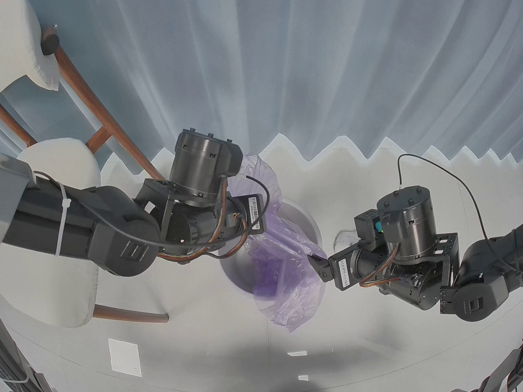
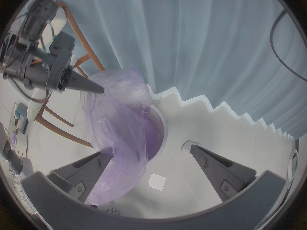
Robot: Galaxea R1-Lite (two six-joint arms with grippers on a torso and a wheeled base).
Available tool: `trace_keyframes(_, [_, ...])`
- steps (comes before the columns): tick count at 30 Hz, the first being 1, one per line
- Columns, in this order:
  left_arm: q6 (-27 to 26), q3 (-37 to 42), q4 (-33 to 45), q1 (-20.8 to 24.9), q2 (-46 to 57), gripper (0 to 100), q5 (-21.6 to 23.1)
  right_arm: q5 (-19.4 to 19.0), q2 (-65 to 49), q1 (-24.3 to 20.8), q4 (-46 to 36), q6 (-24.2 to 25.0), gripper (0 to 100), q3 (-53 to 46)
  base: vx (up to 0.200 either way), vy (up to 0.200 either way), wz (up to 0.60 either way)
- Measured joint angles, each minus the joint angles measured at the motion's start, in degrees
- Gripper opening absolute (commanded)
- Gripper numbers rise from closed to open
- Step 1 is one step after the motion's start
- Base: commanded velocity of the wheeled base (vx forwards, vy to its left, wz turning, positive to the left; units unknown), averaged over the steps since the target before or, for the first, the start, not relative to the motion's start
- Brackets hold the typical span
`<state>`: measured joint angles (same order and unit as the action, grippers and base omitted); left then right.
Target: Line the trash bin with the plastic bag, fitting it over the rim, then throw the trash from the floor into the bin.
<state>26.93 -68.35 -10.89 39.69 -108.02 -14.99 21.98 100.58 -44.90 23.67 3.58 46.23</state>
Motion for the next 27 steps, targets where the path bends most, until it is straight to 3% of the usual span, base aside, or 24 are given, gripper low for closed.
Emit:
trace_keyframes(12, [-0.28,1.57,0.0,0.16,1.96,0,-0.2,-1.87,-0.01,3.72,0.62,-2.39,100,-2.05,0.0,0.0,0.0])
trace_keyframes(27, [-0.09,1.44,-0.09,0.33,2.4,0,-0.16,-4.72,9.19,6.62,4.13,-5.61,100,4.01,0.0,0.0,0.0])
